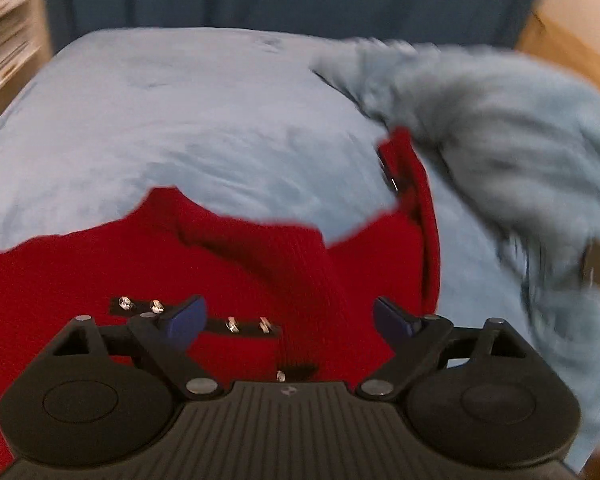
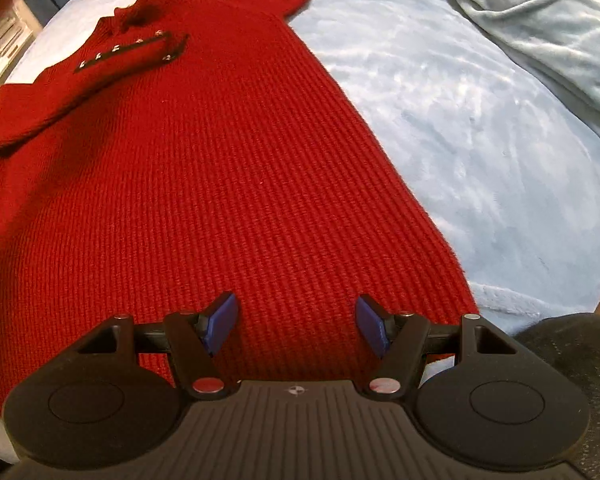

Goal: Fold small clothes

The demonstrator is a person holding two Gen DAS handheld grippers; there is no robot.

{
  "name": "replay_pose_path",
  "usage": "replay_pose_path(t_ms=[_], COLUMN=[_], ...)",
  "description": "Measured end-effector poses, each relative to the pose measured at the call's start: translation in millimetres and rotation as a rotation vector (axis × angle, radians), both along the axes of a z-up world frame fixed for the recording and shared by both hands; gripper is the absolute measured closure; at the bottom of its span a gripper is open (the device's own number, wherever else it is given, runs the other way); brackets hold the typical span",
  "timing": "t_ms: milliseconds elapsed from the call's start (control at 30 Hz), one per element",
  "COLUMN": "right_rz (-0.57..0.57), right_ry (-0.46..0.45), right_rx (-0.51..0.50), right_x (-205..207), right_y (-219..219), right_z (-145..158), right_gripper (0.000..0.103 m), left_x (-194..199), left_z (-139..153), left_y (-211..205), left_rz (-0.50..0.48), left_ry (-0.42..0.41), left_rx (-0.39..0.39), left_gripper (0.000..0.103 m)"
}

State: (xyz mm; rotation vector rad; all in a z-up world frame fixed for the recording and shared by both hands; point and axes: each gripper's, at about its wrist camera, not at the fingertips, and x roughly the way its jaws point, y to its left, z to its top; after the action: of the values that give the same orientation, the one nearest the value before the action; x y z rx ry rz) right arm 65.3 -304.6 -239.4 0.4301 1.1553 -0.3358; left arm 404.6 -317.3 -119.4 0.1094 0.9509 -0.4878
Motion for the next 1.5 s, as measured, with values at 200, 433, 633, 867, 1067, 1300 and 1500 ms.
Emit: replay_pose_path(t_ms=[200,433,633,867,1067,1300,1500], right_rz=[0.044,0.144,-0.008,0.246,0.131,0.063,0.006], right_ry=[-0.103,-0.38,-0.241,-0.456,-0.486,-0.376,-0.461], right_rx=[0.031,0.153,0.194,0.01,-0.155,-0.1,0.034], right_x=[20.4,180.2,314.5,312.3,275.9,265.2,249.0], right_y=[0.1,64.8,108.1,146.6,85.8,65.5,53.4], right_z=[10.4,38.4,-16.6,36.2,45.0,-22.8,-27.2], right_gripper=[0.035,0.033,0.038,0.09,0.09,0.088,0.081], left_x=[-24.7,-32.9,-38.2,-6.2,14.5,7.5,35.6], left_z=[0.4,-26.6,-73.1,-125.1,-133.7,-104.2,-76.6], left_y=[114.9,293.3,317.0,269.1,288.2,287.2,258.0], left_rz=[0.066,0.426,0.425,0.41,0.537,0.509,0.445], left_ry=[-0.084,-0.077,0.036,0.036,0.092,0.022,-0.067], left_rx=[0.028,0.168,0.185,0.311,0.294,0.257,0.176], left_gripper=[0.003,0.0,0.0,0.0,0.0,0.001,0.001])
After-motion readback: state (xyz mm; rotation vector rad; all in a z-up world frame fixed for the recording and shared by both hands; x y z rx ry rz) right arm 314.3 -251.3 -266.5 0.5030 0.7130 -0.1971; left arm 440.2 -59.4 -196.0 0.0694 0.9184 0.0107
